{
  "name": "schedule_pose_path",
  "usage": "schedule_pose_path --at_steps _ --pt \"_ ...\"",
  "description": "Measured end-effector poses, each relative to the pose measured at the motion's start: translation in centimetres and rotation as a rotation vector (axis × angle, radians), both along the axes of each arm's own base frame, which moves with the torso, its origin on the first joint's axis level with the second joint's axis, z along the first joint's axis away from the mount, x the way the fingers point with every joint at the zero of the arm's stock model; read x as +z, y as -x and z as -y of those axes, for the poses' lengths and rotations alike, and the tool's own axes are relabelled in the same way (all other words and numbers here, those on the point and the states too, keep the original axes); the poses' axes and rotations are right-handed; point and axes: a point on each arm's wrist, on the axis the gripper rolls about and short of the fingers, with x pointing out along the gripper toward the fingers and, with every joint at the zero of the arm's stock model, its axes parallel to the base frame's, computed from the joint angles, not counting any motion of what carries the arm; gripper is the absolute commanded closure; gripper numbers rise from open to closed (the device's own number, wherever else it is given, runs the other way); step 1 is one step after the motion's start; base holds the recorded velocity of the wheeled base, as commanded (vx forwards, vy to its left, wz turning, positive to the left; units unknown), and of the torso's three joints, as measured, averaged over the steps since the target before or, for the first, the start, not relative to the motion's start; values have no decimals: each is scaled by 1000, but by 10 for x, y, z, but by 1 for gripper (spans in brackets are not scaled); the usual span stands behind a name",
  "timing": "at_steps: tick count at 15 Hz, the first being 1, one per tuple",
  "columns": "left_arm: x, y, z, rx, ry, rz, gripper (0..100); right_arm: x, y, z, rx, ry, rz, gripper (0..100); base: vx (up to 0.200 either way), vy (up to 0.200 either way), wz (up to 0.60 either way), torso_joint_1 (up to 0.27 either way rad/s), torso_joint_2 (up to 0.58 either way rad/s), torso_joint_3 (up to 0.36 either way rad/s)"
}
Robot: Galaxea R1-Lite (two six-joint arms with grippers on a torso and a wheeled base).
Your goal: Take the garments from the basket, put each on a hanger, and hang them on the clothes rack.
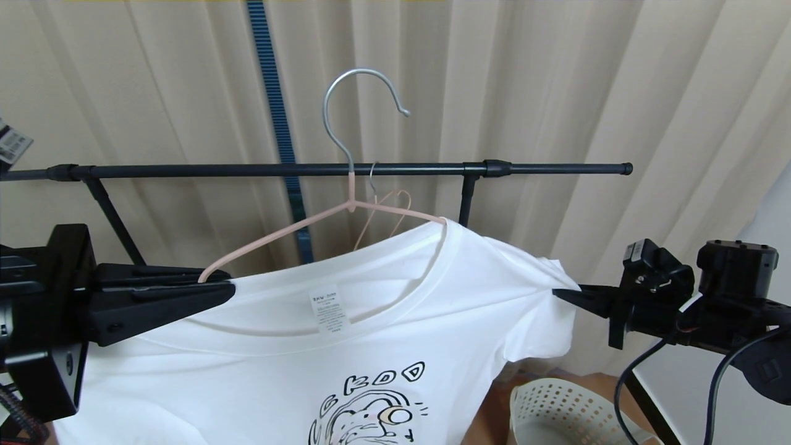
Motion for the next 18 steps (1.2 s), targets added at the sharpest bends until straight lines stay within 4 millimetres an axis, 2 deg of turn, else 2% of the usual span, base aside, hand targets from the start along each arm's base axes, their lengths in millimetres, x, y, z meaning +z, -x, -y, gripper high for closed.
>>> schedule_pose_path --at_steps 1,6,9,14,18 --pt "0 0 0 1 0 -3 100 0 1 0 3 5 3 0 0 0 0 0 0 0" --pt "-1 0 0 6 11 -22 100 5 8 -3 63 -10 25 0 0 0 0 0 0 0" --pt "-3 0 0 7 10 -27 100 15 13 -6 79 -23 40 0 0 0 0 0 0 0" --pt "-12 0 0 12 -1 -56 100 44 28 -31 36 -154 -31 0 0 0 0 0 0 0" --pt "-27 1 -4 34 -17 -105 100 74 43 -68 -65 -246 -36 0 0 0 0 0 0 0"
